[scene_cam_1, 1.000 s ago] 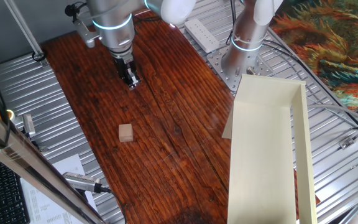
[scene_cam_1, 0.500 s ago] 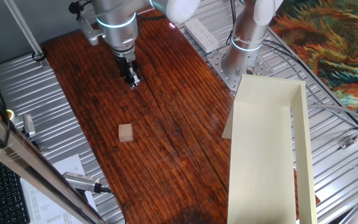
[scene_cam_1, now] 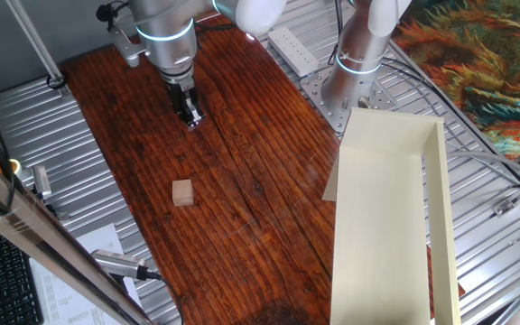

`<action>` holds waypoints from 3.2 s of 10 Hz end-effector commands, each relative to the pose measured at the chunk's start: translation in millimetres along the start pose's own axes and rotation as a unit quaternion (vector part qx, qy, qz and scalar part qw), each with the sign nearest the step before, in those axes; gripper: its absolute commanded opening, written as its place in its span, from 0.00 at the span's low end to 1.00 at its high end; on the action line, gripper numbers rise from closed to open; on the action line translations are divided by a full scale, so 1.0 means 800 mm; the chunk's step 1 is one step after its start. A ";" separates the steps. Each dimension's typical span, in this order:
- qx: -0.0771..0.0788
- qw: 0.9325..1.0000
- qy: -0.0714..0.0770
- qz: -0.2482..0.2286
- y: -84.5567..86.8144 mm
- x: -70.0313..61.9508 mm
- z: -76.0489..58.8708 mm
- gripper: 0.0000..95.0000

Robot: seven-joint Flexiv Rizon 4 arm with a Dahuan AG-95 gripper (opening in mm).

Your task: Put the object on the shelf

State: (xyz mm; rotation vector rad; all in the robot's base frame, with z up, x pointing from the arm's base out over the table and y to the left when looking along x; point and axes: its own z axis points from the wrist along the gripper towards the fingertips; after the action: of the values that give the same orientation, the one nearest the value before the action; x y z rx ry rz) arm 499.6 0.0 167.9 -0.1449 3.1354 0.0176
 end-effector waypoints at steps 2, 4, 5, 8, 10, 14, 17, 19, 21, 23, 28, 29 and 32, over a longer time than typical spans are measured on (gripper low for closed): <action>-0.001 1.000 0.002 -0.001 0.000 -0.001 0.001 0.00; -0.001 1.000 0.001 -0.003 0.000 -0.001 0.001 0.00; -0.001 1.000 0.001 -0.004 0.000 -0.001 0.001 0.00; 0.000 1.000 0.002 -0.005 0.000 -0.001 0.001 0.00; -0.001 1.000 0.002 -0.005 0.000 -0.001 0.001 0.00; -0.001 1.000 0.004 -0.004 0.000 -0.001 0.001 0.00; -0.002 1.000 0.004 -0.005 0.000 -0.002 0.002 0.00; -0.004 1.000 0.004 -0.005 0.000 -0.002 0.003 0.00; -0.003 1.000 0.004 -0.006 0.000 -0.002 0.003 0.00; -0.004 1.000 0.005 -0.006 0.000 -0.002 0.003 0.00; -0.006 1.000 0.004 -0.012 0.000 -0.002 0.004 0.00; -0.005 1.000 0.004 -0.014 0.000 -0.002 0.004 0.00; -0.006 1.000 0.005 -0.018 -0.001 -0.003 0.007 0.00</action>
State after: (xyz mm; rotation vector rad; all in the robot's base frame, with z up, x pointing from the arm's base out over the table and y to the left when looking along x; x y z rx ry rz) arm 501.6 -0.4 162.1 -0.2091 3.1421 0.0364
